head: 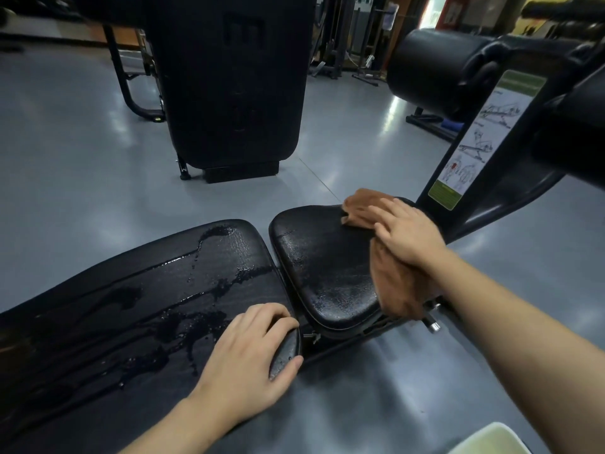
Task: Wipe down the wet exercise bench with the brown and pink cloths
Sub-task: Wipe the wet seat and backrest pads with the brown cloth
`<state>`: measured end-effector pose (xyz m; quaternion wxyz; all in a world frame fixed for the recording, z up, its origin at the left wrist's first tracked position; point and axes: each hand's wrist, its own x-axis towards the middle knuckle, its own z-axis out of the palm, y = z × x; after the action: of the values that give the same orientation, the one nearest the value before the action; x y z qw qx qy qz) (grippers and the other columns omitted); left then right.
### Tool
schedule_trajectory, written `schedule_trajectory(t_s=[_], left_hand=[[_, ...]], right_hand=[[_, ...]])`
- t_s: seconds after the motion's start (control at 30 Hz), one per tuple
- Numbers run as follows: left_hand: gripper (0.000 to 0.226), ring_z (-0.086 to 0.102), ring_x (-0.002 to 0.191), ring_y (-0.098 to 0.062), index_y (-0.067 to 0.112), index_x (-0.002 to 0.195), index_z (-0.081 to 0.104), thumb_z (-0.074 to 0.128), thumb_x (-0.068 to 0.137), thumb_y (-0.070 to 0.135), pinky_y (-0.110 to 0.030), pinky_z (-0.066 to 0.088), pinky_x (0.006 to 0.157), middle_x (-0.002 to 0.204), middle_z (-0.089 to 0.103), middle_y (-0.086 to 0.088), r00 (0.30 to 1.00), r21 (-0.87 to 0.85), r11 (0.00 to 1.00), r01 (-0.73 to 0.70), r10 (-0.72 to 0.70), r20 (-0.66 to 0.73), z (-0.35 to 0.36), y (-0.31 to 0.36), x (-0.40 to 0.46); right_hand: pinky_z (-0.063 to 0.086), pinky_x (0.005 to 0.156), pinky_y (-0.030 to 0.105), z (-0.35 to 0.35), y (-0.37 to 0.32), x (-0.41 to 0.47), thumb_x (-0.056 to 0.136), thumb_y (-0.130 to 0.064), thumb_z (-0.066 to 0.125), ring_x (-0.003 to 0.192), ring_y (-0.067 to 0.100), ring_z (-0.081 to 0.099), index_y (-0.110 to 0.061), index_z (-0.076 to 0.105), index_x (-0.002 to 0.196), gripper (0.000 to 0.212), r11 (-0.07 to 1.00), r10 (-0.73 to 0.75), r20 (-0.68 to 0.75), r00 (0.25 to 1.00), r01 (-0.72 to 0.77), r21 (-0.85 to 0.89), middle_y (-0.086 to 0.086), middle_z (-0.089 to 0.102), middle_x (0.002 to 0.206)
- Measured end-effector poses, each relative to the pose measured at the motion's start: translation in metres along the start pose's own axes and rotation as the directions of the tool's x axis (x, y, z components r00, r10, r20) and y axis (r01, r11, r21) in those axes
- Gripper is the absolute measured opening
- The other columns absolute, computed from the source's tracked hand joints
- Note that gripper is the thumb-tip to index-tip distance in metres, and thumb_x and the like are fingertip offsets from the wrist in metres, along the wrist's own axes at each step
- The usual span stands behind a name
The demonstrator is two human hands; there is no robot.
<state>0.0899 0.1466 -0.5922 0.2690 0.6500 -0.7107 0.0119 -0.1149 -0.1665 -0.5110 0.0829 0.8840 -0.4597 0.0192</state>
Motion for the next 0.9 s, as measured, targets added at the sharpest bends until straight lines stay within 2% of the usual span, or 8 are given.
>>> schedule_trajectory(t_s=[0.13, 0.3, 0.63, 0.8, 0.9], left_hand=[[0.040, 0.049, 0.113, -0.009, 0.028, 0.118, 0.060, 0.062, 0.086, 0.051, -0.019, 0.033, 0.094, 0.121, 0.050, 0.014, 1.000, -0.020, 1.000, 0.005, -0.005, 0.002, 0.000, 0.000, 0.001], [0.040, 0.049, 0.113, -0.011, 0.026, 0.117, 0.061, 0.062, 0.085, 0.050, -0.020, 0.035, 0.094, 0.120, 0.051, 0.012, 1.000, -0.015, 1.000, 0.007, -0.007, -0.005, 0.000, -0.001, 0.002], [0.040, 0.051, 0.111, -0.016, 0.024, 0.117, 0.061, 0.063, 0.085, 0.048, -0.028, 0.041, 0.091, 0.119, 0.052, 0.008, 1.000, -0.001, 1.000, 0.016, -0.016, -0.015, -0.001, 0.002, 0.000], [0.040, 0.051, 0.111, -0.016, 0.024, 0.116, 0.061, 0.063, 0.084, 0.048, -0.029, 0.041, 0.091, 0.119, 0.052, 0.008, 1.000, 0.002, 1.000, 0.007, -0.007, -0.022, 0.000, 0.001, 0.001], [0.040, 0.050, 0.111, -0.015, 0.024, 0.116, 0.061, 0.063, 0.084, 0.047, -0.028, 0.040, 0.091, 0.119, 0.052, 0.009, 1.000, -0.001, 1.000, -0.001, 0.001, -0.025, 0.001, -0.001, 0.002]], right_hand=[[0.018, 0.123, 0.044, 0.001, 0.026, 0.003, 0.102, -0.048, 0.026, 0.154, 0.020, 0.016, -0.035, 0.031, 0.157, 0.056, 0.988, 0.153, 0.005, 0.988, -0.154, 0.033, 0.000, 0.023, 0.167], [0.015, 0.123, 0.046, 0.000, 0.005, 0.006, 0.104, -0.046, 0.024, 0.155, 0.022, 0.011, -0.033, 0.026, 0.159, 0.057, 0.981, 0.195, 0.026, 0.980, -0.195, 0.014, 0.002, 0.017, 0.169], [0.018, 0.122, 0.047, -0.003, -0.090, 0.020, 0.102, -0.047, 0.021, 0.155, 0.024, 0.011, -0.031, 0.026, 0.159, 0.059, 0.996, -0.079, 0.084, 0.993, 0.082, -0.030, 0.004, 0.019, 0.168], [0.021, 0.119, 0.045, 0.005, -0.165, 0.028, 0.103, -0.045, 0.023, 0.152, 0.024, 0.014, -0.031, 0.032, 0.156, 0.055, 0.955, -0.290, 0.084, 0.953, 0.293, -0.036, 0.003, 0.022, 0.167], [0.021, 0.118, 0.044, 0.008, -0.184, 0.029, 0.104, -0.044, 0.025, 0.152, 0.024, 0.015, -0.028, 0.036, 0.155, 0.054, 0.924, -0.376, 0.085, 0.923, 0.380, -0.047, 0.002, 0.024, 0.166]])
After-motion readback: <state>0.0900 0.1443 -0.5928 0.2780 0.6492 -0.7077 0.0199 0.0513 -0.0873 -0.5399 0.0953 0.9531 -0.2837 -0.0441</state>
